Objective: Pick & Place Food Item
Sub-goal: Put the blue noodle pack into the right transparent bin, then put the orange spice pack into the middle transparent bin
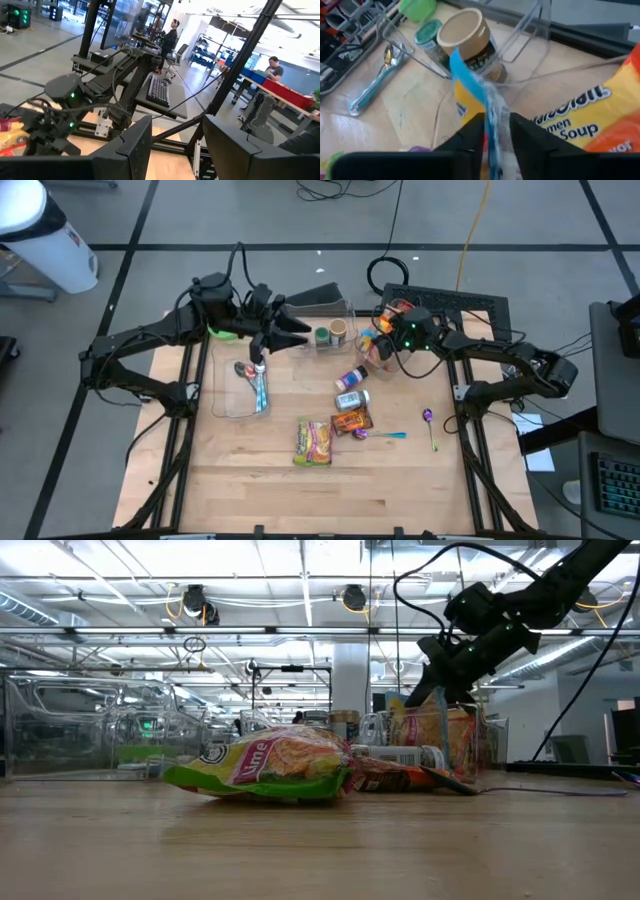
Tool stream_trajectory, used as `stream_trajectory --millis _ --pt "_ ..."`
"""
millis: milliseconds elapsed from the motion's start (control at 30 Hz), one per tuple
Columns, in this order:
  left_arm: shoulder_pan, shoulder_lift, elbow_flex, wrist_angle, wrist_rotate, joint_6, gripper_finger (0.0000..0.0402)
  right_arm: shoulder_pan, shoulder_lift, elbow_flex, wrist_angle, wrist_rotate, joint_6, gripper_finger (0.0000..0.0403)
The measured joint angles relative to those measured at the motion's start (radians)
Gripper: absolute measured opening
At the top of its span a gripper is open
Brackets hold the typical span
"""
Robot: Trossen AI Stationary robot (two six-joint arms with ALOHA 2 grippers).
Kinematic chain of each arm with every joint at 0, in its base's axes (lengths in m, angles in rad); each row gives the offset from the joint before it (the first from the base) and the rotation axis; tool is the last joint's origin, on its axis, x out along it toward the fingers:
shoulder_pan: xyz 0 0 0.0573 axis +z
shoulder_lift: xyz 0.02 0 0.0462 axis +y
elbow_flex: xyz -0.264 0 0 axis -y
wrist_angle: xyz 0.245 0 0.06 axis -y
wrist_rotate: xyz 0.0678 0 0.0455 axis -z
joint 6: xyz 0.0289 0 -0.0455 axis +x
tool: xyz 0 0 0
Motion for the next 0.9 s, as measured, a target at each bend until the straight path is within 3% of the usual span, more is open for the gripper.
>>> stream_trajectory --millis 167,333,600,900 --pt "0.0 0.0 0.0 -0.017 0.0 0.0 0.0186 -0.024 -0.02 0.0 0.002 0.0 -0.007 0.0149" --pt "0.0 0.0 0.0 -0.071 0.0 0.046 0.0186 -0.046 -0.093 0.0 0.012 -0.002 -0.082 0.0183" --pt "0.005 0.0 0.0 -0.239 -0.037 0.121 0.0186 -0.049 -0.252 0.0 0.169 -0.003 -0.068 0.0196" --pt "-0.007 0.0 0.0 -0.475 -0.055 0.131 0.0186 0.05 -0.402 0.0 0.439 -0.078 0.071 0.0194"
